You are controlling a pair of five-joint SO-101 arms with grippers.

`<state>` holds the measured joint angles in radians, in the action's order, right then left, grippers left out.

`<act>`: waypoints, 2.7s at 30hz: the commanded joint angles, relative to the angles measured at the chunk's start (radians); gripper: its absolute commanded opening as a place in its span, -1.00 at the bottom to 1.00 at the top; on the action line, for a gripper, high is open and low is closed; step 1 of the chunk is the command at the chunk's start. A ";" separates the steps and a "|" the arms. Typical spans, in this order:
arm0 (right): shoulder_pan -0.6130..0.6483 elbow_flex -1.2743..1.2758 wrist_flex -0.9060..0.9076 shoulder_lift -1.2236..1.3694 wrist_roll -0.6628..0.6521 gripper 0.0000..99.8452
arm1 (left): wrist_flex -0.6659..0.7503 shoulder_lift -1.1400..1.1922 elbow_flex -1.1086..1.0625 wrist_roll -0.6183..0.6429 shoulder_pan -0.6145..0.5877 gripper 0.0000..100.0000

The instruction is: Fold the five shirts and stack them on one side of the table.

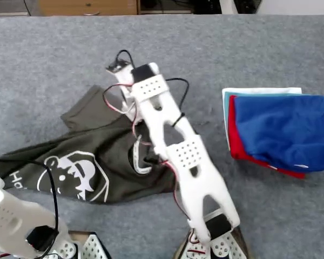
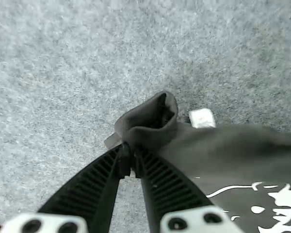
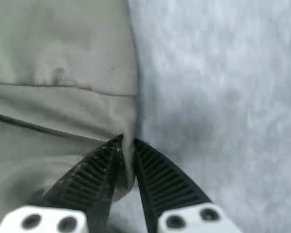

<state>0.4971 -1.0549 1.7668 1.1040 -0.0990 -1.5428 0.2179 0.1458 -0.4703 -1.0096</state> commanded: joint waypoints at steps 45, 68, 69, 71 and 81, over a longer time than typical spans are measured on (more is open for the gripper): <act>0.101 -0.395 -0.149 0.068 -0.040 -0.53 | -0.002 -0.008 -0.054 -0.092 0.015 -0.96; 0.111 -0.211 -0.298 0.074 0.014 -0.52 | -0.003 -0.016 -0.115 -0.063 0.011 -0.96; 0.111 -0.211 -0.298 0.074 0.014 -0.52 | -0.003 -0.016 -0.115 -0.063 0.011 -0.96; 0.114 -0.209 -0.298 0.074 0.014 -0.52 | -0.003 -0.016 -0.115 -0.061 0.011 -0.96; 0.147 -0.188 -0.249 0.073 0.014 -0.52 | -0.003 -0.018 -0.109 -0.029 0.009 -0.96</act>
<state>0.6368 -1.2451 1.5090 1.1838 -0.0928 -1.5413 0.2179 0.0322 -0.5071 -1.0004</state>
